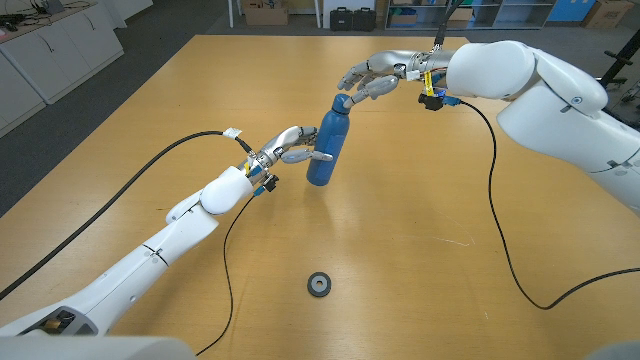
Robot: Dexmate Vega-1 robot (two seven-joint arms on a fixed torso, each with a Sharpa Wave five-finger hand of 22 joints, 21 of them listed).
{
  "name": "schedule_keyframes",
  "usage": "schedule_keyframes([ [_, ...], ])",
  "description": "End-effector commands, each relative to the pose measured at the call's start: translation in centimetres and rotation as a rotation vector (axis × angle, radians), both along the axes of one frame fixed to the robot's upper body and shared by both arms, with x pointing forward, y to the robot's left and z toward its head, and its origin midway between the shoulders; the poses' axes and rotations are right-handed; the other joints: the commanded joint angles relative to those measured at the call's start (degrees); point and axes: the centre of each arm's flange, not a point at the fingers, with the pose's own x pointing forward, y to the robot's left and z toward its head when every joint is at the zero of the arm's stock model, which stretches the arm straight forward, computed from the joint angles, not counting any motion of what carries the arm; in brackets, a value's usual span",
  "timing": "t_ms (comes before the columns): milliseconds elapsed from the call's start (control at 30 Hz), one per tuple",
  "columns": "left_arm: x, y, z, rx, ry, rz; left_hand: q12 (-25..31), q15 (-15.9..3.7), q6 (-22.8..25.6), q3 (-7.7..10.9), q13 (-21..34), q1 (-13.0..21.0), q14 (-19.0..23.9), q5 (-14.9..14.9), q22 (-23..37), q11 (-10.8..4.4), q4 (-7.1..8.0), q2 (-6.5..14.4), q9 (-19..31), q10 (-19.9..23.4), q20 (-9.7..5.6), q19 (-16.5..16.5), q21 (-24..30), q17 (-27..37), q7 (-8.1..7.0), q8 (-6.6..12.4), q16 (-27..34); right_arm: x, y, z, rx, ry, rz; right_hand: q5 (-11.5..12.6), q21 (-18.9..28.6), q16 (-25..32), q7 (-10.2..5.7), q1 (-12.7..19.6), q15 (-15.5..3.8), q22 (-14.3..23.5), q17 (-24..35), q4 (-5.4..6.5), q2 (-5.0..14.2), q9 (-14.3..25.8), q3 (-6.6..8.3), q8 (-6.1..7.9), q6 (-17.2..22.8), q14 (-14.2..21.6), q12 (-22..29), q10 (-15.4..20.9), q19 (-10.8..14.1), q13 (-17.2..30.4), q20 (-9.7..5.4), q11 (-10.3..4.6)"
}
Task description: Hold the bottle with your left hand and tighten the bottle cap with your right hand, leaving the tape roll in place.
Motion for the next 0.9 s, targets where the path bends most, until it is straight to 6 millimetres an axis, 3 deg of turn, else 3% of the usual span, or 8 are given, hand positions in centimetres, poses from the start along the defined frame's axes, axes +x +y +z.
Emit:
schedule_keyframes([
  [33,-0.02,0.03,-0.07,-0.005,-0.001,0.002,0.25,-8.64,10.38,6.11,0.18,6.07,-0.03,0.43,0.11,-4.89,6.34,8.48,0.18,4.83,-6.42,0.41,-0.06,0.24,-9.51,0.15,-0.09,0.3,0.38,-0.04,-0.016,-0.01,0.008,0.26,0.34,0.63,-0.05,1.08,-1.01,0.01,-0.15,-0.03,0.04,0.05,0.59,0.29,1.82,1.56,0.52,1.93,0.94,0.14,-0.03,-0.15],
  [167,-0.03,0.01,-0.1,-0.007,-0.001,0.001,0.24,-8.64,10.35,6.14,0.19,6.05,-0.01,0.44,0.11,-4.86,6.36,8.52,0.18,4.84,-6.36,0.4,-0.07,0.25,-9.49,0.12,-0.07,0.31,0.44,-0.07,-0.014,-0.003,0.004,0.06,0.65,1.53,-0.01,1.98,-2.42,-0.01,-0.45,0.42,0.45,-0.13,1.31,1.44,6.29,4.43,1.77,7.13,2.16,0.24,-0.85,-0.22],
  [300,-0.05,-0.02,-0.12,-0.008,-0.001,0.0,0.27,-8.63,10.4,6.17,0.22,6.0,-0.03,0.44,0.11,-4.84,6.35,8.52,0.19,4.92,-6.32,0.38,-0.09,0.25,-9.51,0.11,-0.08,0.24,0.5,-0.11,-0.008,-0.002,-0.007,-0.58,1.51,2.92,-0.08,2.79,-4.09,-0.01,-1.27,0.82,0.17,-0.45,1.75,2.93,12.15,9.65,3.02,15.42,4.85,-0.08,-3.08,-0.4],
  [433,-0.08,-0.05,-0.13,-0.008,-0.002,0.0,0.22,-8.63,10.39,6.2,0.24,5.98,0.01,0.45,0.11,-4.81,6.36,8.55,0.19,4.83,-6.31,0.37,-0.11,0.25,-9.5,0.09,-0.06,0.08,0.55,-0.11,-0.006,0.0,-0.016,-1.01,2.11,4.03,-0.16,3.13,-5.32,-0.02,-1.85,1.02,0.17,-0.64,1.99,3.77,15.49,13.84,3.61,20.93,6.59,-0.3,-4.17,-0.42],
  [633,-0.12,-0.16,-0.11,-0.007,-0.003,-0.003,0.24,-8.65,10.43,6.26,0.28,5.94,-0.07,0.46,0.1,-4.95,6.36,8.62,0.2,4.88,-6.28,0.39,-0.11,0.26,-9.32,0.07,-0.1,-0.22,0.63,-0.11,0.007,-0.003,-0.035,-1.35,2.86,4.8,-0.15,3.41,-6.29,0.0,-2.4,1.16,0.24,-0.82,2.27,3.92,17.07,17.43,3.76,25.12,8.53,-0.47,-5.54,-0.47],
  [767,-0.09,-0.24,-0.08,-0.006,-0.002,-0.007,0.22,-8.65,10.42,6.27,0.3,5.92,-0.02,0.46,0.1,-4.78,6.35,8.62,0.21,4.85,-6.27,0.45,-0.09,0.26,-9.41,0.04,-0.08,-0.37,0.7,-0.11,0.018,-0.002,-0.047,-1.78,3.49,5.3,0.02,3.24,-6.67,0.02,-2.82,1.43,0.29,-0.87,2.35,4.74,20.14,20.14,3.88,28.71,9.99,-0.54,-6.32,-0.65],
  [900,-0.05,-0.31,-0.04,-0.007,-0.003,-0.009,0.21,-8.62,10.28,6.28,0.31,5.87,-0.03,0.45,0.1,-4.87,6.35,8.59,0.21,4.85,-6.27,0.44,-0.1,0.26,-9.47,-0.03,-0.09,-0.46,0.9,-0.14,0.022,0.004,-0.062,-2.03,4.07,5.72,0.1,3.15,-6.69,0.04,-3.06,1.48,0.15,-0.95,2.34,5.01,21.78,22.19,3.71,30.27,11.33,-0.64,-6.58,-0.67],
])
